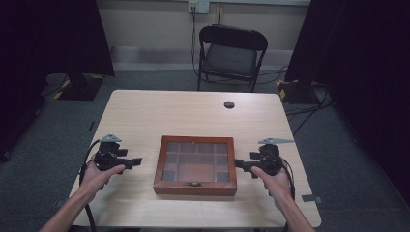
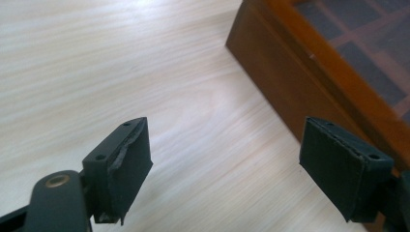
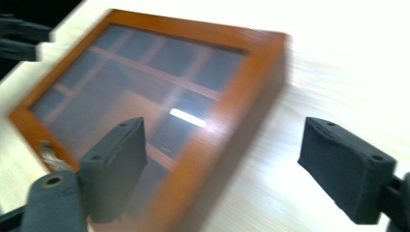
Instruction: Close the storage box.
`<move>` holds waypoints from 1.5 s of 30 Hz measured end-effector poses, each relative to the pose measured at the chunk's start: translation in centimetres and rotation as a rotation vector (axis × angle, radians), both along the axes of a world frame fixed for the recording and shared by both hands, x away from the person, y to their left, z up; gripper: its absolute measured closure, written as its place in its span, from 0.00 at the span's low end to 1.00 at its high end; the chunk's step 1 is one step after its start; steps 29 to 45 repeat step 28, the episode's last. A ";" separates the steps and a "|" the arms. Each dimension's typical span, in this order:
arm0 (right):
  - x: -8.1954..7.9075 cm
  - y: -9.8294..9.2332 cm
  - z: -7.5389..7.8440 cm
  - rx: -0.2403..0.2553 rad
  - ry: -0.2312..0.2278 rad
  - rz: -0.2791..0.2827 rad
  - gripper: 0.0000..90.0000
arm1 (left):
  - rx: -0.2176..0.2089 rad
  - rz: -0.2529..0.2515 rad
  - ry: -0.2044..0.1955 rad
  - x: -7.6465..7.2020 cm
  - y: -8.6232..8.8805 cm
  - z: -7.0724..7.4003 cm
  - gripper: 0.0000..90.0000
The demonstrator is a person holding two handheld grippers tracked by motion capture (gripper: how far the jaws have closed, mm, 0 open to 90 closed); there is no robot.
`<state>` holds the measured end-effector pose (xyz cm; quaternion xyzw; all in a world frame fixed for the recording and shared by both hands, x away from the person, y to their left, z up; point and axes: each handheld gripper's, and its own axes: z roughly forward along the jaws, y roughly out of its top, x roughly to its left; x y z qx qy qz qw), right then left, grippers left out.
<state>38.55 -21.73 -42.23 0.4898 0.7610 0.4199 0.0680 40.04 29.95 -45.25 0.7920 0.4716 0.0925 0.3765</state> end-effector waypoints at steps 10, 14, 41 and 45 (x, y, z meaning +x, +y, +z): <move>1.3 -3.4 -5.1 -0.223 0.139 -0.233 0.17 | 0.129 0.045 0.024 0.4 0.2 -2.4 0.20; 1.2 -2.6 -5.8 -0.355 0.112 -0.276 0.16 | 0.193 0.076 0.022 0.6 0.0 -3.2 0.21; 0.5 -2.1 -7.9 -0.318 -0.086 -0.308 0.00 | 0.164 0.139 -0.118 0.4 0.1 -5.1 0.00; 0.5 -2.1 -7.9 -0.318 -0.086 -0.308 0.00 | 0.164 0.139 -0.118 0.4 0.1 -5.1 0.00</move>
